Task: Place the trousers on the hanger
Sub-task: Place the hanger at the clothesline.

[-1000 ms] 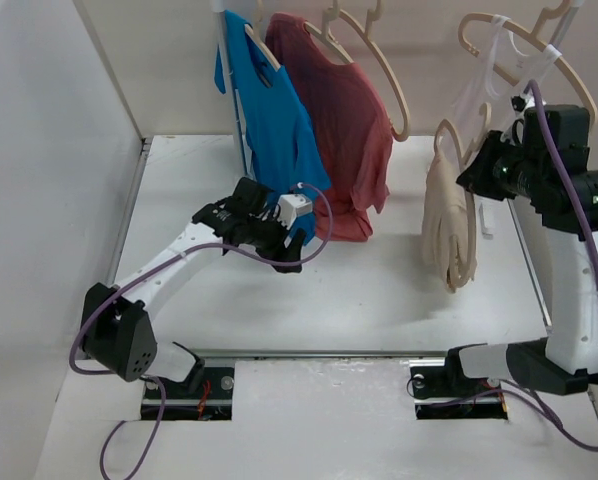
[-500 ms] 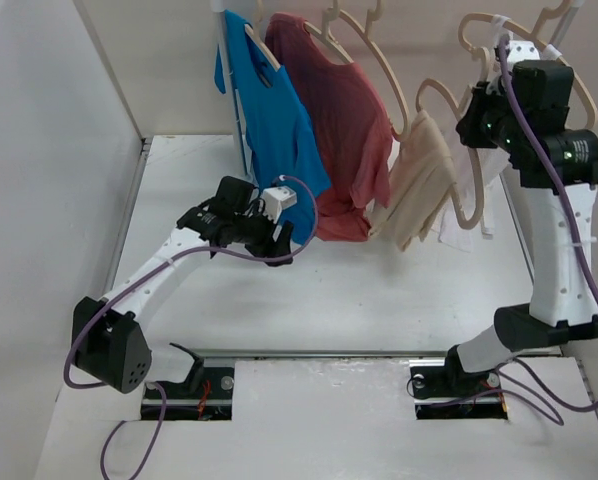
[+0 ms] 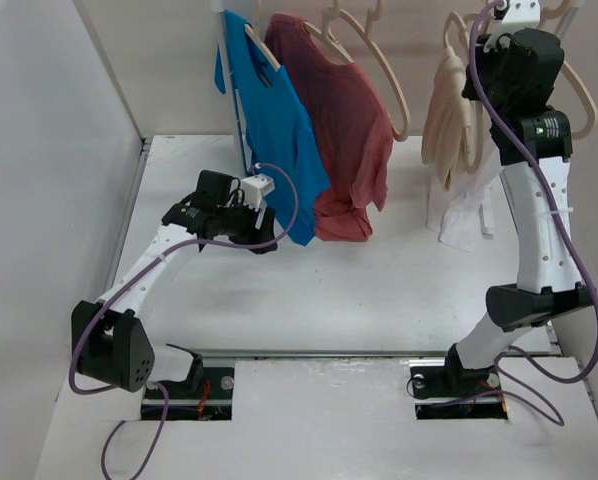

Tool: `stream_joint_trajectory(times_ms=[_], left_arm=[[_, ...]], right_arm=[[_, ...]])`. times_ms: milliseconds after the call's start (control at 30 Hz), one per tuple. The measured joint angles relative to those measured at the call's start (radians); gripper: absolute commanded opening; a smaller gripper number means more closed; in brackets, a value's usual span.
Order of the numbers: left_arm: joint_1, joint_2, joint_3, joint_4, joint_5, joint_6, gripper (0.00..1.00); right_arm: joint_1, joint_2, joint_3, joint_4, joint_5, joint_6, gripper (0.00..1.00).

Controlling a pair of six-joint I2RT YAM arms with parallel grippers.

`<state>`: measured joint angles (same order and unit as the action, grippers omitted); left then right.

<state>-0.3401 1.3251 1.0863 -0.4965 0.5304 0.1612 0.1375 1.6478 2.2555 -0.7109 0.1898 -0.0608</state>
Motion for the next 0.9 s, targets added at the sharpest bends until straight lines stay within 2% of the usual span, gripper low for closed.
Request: stream_joint_trajectory(times_ms=[433, 600, 833, 867, 900], left_arm=[[0.136, 0.052, 0.011, 0.016, -0.011, -0.02, 0.61], [0.157, 0.106, 0.038, 0.021, -0.013, -0.031, 0.61], [0.162, 0.133, 0.055, 0.027, -0.013, -0.033, 0.61], [0.163, 0.133, 0.055, 0.028, -0.013, -0.033, 0.61], [0.164, 0.133, 0.055, 0.029, -0.013, -0.033, 0.61]], right_arm=[[-0.006, 0.178, 0.074, 0.248, -0.043, -0.049, 0.0], [-0.006, 0.28, 0.171, 0.279, -0.048, -0.046, 0.0], [-0.006, 0.296, 0.171, 0.289, -0.043, -0.016, 0.0], [-0.006, 0.296, 0.171, 0.29, -0.04, -0.009, 0.01], [-0.006, 0.296, 0.171, 0.288, -0.037, 0.002, 0.09]])
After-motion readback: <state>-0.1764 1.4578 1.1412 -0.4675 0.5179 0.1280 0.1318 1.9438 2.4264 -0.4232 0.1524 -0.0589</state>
